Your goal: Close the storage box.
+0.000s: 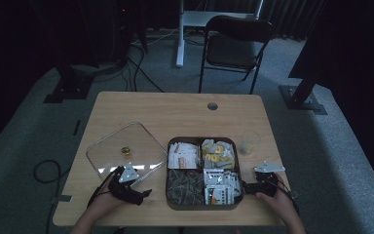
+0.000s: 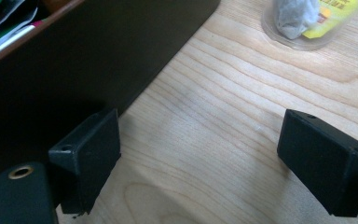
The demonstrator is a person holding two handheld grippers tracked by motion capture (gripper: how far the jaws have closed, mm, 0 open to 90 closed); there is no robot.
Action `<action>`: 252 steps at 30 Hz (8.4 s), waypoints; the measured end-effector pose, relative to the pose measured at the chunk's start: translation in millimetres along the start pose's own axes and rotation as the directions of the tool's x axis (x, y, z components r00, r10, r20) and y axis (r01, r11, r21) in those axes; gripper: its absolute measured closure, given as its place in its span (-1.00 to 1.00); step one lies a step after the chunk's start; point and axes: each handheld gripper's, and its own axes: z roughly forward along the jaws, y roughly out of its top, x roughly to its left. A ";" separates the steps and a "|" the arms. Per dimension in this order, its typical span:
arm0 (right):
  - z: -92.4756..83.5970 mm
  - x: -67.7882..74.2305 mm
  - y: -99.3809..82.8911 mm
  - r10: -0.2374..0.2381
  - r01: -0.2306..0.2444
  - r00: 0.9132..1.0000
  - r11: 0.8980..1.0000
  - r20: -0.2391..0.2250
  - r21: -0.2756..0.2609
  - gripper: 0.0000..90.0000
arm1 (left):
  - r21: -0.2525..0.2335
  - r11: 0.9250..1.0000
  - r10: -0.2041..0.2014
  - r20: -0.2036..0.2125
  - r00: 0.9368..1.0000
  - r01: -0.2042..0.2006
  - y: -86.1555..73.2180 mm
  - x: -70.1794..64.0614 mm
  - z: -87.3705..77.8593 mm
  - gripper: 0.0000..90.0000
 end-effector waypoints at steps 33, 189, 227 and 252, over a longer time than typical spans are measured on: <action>-0.1 0.1 0.0 -0.001 0.001 1.000 1.000 0.000 0.000 -0.72 | -0.179 0.964 -0.240 -0.267 0.933 0.196 6.1 47.7 -3.7 -0.92; -0.3 0.1 -0.2 0.002 -0.002 1.000 1.000 -0.002 -0.002 -0.71 | -0.178 0.984 0.004 0.068 0.998 0.009 143.3 -35.3 6.1 0.30; -0.4 -0.6 -0.2 0.001 -0.001 1.000 1.000 -0.005 -0.005 -0.71 | -0.131 0.990 0.067 0.140 0.988 -0.048 170.4 -76.9 71.9 0.30; -0.4 -0.4 -0.2 0.000 0.000 1.000 1.000 -0.004 -0.004 -0.71 | -0.085 0.993 0.091 0.137 0.986 -0.080 163.0 -84.5 97.2 0.30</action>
